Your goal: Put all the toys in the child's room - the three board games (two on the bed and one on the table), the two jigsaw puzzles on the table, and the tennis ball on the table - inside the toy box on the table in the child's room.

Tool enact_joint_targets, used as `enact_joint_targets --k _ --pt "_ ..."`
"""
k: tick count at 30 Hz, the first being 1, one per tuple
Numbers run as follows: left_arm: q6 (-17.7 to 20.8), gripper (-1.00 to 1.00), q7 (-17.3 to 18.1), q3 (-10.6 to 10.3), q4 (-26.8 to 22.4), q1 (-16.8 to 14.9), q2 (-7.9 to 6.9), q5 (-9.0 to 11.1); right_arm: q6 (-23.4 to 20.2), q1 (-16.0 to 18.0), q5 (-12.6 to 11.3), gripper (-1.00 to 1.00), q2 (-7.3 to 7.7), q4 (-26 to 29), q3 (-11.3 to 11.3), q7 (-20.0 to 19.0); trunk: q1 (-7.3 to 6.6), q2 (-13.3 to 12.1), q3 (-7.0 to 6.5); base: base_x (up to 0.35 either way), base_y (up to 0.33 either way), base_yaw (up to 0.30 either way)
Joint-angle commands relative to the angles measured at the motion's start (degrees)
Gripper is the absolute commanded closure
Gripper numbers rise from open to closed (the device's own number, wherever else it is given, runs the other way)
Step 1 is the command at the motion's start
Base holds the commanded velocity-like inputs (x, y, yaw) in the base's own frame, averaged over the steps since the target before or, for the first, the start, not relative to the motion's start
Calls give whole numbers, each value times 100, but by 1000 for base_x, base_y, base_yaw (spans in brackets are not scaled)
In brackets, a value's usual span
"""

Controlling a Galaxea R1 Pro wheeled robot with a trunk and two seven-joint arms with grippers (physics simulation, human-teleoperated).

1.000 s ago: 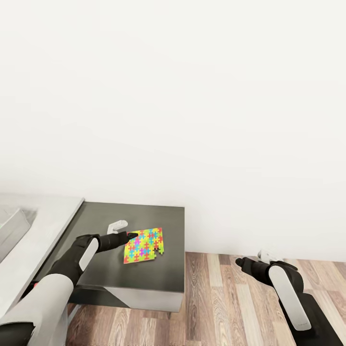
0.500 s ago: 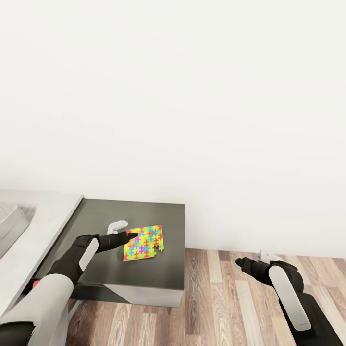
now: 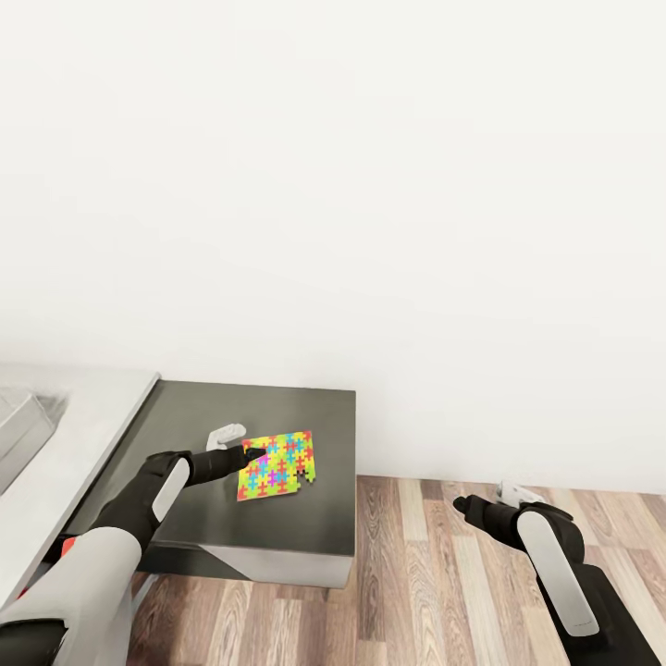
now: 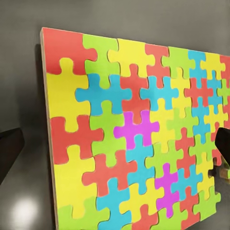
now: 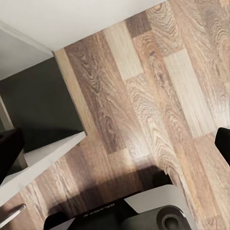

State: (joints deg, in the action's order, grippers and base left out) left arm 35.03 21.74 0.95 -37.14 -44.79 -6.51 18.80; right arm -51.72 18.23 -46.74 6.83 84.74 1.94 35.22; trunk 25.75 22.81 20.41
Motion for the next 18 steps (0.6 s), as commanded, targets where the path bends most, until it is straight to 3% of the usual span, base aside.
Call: enact_joint_targets --k 1,5,11,18 --pt "41 -100 5 10 -4 -3 0 27 -14 5 -58 -100 2 7 -1 56 3 11 10 0 0 0" --pt "40 -100 5 10 -4 -3 0 27 -14 5 -56 -100 0 7 -1 56 3 11 10 0 -43 0" --pt "40 -100 5 4 -4 -3 0 32 -14 5 -55 -100 1 8 -1 56 3 11 10 0 -193 0" --pt "39 -100 5 2 -4 -3 0 36 -14 5 -55 -100 0 8 -1 56 3 11 10 0 -32 0"
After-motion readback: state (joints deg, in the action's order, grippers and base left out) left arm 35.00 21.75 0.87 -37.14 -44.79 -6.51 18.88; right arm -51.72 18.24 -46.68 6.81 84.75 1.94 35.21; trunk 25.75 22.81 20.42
